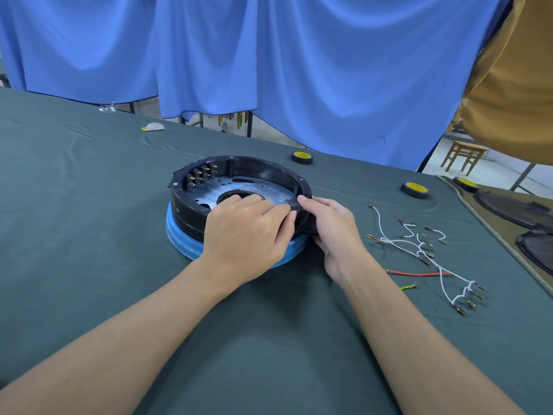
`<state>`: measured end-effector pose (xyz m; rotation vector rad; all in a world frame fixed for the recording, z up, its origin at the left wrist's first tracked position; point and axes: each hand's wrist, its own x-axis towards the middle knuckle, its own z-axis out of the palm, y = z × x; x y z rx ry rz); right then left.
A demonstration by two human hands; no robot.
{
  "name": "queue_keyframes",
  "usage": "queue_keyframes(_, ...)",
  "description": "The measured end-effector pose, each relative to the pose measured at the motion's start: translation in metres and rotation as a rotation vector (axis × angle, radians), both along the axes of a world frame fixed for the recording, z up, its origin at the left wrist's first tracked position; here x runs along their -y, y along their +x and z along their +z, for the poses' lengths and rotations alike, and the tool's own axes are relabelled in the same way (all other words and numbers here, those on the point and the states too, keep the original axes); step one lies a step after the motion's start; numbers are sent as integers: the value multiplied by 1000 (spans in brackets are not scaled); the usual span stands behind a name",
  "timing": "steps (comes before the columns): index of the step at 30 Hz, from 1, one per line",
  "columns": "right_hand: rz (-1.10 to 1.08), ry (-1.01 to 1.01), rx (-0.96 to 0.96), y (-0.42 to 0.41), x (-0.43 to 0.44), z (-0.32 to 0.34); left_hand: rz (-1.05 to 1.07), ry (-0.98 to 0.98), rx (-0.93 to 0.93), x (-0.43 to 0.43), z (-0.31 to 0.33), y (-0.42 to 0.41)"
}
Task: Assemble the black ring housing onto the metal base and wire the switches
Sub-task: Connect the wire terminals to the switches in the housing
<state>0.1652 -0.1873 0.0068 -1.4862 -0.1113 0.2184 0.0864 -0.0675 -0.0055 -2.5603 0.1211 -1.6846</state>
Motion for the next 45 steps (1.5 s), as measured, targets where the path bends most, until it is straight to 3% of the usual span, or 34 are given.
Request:
queue_keyframes(7,8,-218,184,-3,5,-6,4,15,4,-1,0,0)
queue_keyframes(15,-54,-703,625,6,39,10,5,25,16,-1,-1,0)
queue_keyframes(22,-239,-1032,486,41,100,20,15,51,15,-2,-1,1)
queue_keyframes(26,-141,-1202,409,45,115,13,13,50,21,-1,-1,1)
queue_keyframes(35,-157,-1155,531,38,106,7,6,52,21,-2,-1,1)
queue_keyframes(41,-124,-800,621,34,98,10,2,42,15,-2,-2,0)
queue_keyframes(45,-91,-675,713,28,91,12,0,38,15,-2,-1,0)
